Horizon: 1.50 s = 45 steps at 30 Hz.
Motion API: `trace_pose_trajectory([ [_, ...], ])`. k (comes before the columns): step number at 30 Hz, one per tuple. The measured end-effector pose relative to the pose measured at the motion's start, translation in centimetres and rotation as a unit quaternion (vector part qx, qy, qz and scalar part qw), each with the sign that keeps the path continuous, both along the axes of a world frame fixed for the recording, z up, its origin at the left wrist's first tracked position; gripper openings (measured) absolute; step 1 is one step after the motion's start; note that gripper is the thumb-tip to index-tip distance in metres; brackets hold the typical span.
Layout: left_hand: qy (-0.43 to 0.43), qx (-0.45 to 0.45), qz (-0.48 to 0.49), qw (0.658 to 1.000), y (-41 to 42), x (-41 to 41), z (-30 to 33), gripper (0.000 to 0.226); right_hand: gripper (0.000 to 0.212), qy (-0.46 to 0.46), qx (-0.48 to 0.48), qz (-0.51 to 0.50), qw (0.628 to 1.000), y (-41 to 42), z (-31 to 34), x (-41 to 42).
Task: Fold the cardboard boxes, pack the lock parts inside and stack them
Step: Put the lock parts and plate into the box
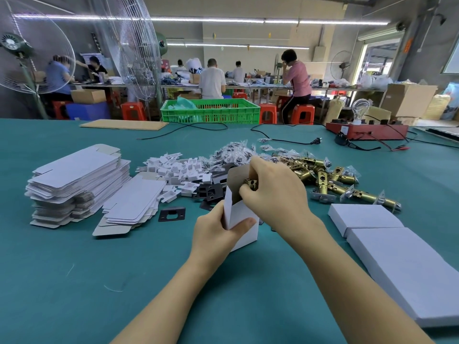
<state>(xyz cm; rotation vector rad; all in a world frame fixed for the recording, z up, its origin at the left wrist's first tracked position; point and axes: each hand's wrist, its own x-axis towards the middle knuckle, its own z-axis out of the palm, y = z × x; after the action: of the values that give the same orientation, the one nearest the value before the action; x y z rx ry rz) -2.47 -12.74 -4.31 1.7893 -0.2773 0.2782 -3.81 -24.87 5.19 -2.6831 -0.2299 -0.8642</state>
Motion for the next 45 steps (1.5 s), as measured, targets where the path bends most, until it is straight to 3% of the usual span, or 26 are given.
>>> trace_pose_trajectory([
  [10, 0.002, -0.012, 0.009, 1.000, 0.2, 0.2, -0.2, 0.022, 0.004, 0.026, -0.002, -0.016, 1.000, 0.4, -0.3, 0.2],
  [13, 0.000, -0.015, 0.009, 1.000, 0.2, 0.1, 0.0, 0.021, 0.012, 0.041, 0.020, 0.006, 0.999, 0.2, -0.2, 0.3],
  [18, 0.014, -0.027, 0.008, 1.000, 0.5, 0.3, 0.0, 0.023, 0.011, -0.005, 0.181, 0.094, 0.979, 0.2, 0.5, 0.1],
  [21, 0.016, -0.036, 0.006, 0.999, 0.6, 0.3, 0.0, 0.026, 0.012, -0.025, 0.249, 0.076, 0.965, -0.8, 0.8, 0.4],
  [24, 0.021, -0.058, -0.003, 0.998, 0.7, 0.3, 0.0, 0.025, 0.010, 0.033, 0.290, 0.042, 0.956, -2.9, 0.6, 1.2],
  [26, 0.029, -0.066, 0.000, 0.997, 0.8, 0.5, 0.0, 0.023, 0.007, 0.124, 0.253, 0.016, 0.959, -4.5, 0.1, 1.9],
  [29, 0.032, -0.073, -0.003, 0.997, 0.9, 0.5, 0.0, 0.023, 0.006, 0.275, 0.112, -0.015, 0.955, -6.4, -0.9, 2.7],
  [35, 0.032, -0.066, -0.005, 0.997, 1.0, 0.8, -0.1, 0.025, 0.034, 0.403, 0.011, -0.049, 0.914, -7.3, -2.7, 3.0],
  [38, 0.033, -0.067, -0.005, 0.997, 1.0, 0.9, -0.3, 0.026, 0.028, 0.430, -0.003, -0.047, 0.902, -7.2, -3.3, 3.1],
  [42, 0.039, -0.077, -0.009, 0.996, 1.0, 0.9, -0.2, 0.027, 0.009, 0.401, 0.006, -0.044, 0.915, -6.9, -3.7, 3.5],
  [45, 0.045, -0.081, -0.008, 0.996, 1.0, 0.8, -0.2, 0.027, 0.014, 0.389, 0.033, -0.037, 0.920, -6.9, -3.7, 3.6],
])
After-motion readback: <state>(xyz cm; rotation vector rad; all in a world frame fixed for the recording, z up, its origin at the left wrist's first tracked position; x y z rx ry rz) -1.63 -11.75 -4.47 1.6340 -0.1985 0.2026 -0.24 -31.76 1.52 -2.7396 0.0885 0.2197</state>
